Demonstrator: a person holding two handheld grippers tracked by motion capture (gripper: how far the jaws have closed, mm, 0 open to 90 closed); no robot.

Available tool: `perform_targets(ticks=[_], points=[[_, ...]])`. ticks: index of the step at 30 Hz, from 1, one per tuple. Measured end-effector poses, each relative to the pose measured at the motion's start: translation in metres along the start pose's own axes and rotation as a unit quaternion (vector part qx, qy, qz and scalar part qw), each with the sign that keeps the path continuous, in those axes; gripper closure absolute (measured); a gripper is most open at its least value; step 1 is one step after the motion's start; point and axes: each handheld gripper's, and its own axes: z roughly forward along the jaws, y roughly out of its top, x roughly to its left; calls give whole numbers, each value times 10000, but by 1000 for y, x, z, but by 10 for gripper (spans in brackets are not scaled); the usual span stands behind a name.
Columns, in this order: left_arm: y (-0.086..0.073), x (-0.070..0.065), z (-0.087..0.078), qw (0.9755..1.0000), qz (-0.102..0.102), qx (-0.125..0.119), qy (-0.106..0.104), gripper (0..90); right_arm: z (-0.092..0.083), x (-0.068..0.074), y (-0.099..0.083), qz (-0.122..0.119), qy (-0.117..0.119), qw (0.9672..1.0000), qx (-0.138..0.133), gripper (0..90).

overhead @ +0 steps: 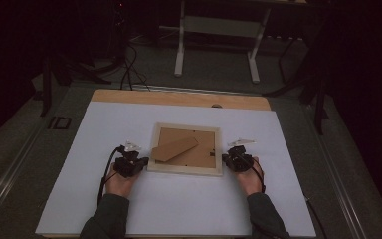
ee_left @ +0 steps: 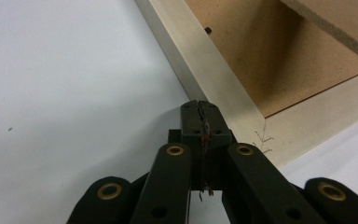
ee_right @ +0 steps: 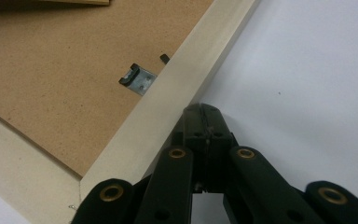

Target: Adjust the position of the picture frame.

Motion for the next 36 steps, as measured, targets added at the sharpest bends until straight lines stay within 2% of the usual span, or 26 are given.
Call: perform_targets(ticks=[17,23,29,30,36], points=[[-9,-6,-7,9999,19,-19,114,900,4,-3,1,1,166,9998,-86,900],[-10,-8,-9,9999,27,-6,133,900,6,-2,4,10,138,9999,-83,900],[-11,-6,-9,10000,44,-35,73,900,4,-2,0,68,187,9996,-184,899],[-11,-6,-9,10000,54,-36,74,900,3,-1,-4,-23,190,9995,-264,899],[-11,-6,-9,9998,95,-48,148,897,-4,1,-6,-49,211,9991,-356,896]])
